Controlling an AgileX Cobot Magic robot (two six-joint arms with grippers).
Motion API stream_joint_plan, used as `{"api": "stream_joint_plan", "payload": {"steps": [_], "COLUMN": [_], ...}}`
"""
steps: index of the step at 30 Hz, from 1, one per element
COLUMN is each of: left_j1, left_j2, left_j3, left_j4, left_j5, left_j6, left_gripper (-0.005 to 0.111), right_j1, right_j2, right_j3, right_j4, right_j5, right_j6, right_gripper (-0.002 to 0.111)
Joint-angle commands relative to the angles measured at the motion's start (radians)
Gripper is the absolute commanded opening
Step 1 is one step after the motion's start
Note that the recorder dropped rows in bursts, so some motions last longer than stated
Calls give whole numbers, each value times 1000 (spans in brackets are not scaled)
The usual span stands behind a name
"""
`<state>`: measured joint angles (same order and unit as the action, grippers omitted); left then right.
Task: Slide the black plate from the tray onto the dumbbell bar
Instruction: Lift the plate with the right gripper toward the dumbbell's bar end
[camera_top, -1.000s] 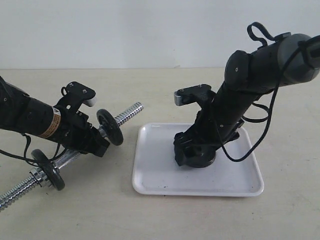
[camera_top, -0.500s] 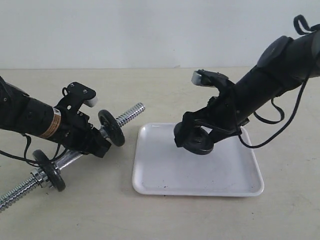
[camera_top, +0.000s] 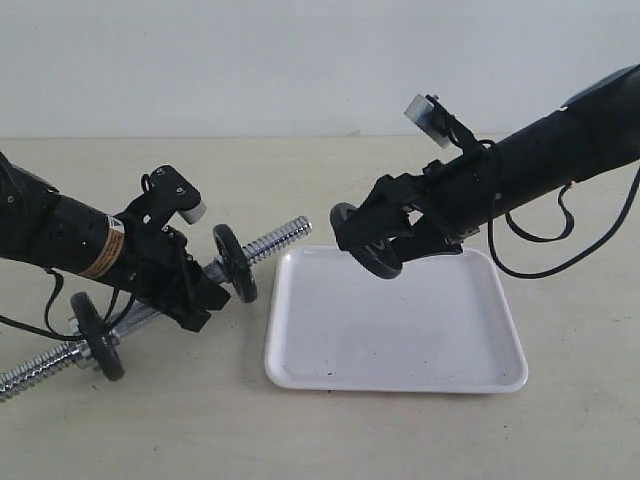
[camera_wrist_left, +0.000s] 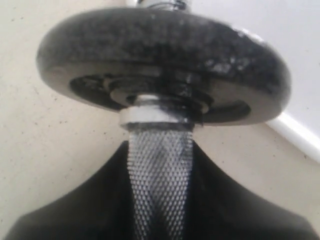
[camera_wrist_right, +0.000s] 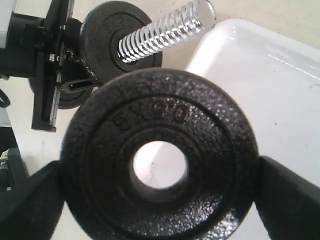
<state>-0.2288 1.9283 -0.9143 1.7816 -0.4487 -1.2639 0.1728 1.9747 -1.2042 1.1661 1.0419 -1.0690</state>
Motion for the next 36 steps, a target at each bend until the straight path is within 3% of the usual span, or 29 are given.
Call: {"api": "stream_joint_plan", "payload": {"steps": [1, 10, 19, 36], "left_j1": [-2, -2, -2, -2], "left_j2": [-49, -89, -153, -153], "left_j3": [-14, -14, -14, 37], "left_j4": [-37, -37, -37, -37], "left_j5": [-54, -104, -102, -168], "left_j6": [63, 159, 182, 227], "left_gripper": [4, 4, 4, 4], "right_j1": [-6, -17, -122, -131], "right_j2": [-22, -22, -22, -22], "right_j3": [-6, -6, -6, -6], "right_j4": [53, 59, 141, 150], "right_j5": [47, 64, 179, 179], "right_j6": [-14, -14, -42, -70], "right_gripper": [0, 0, 0, 0]}}
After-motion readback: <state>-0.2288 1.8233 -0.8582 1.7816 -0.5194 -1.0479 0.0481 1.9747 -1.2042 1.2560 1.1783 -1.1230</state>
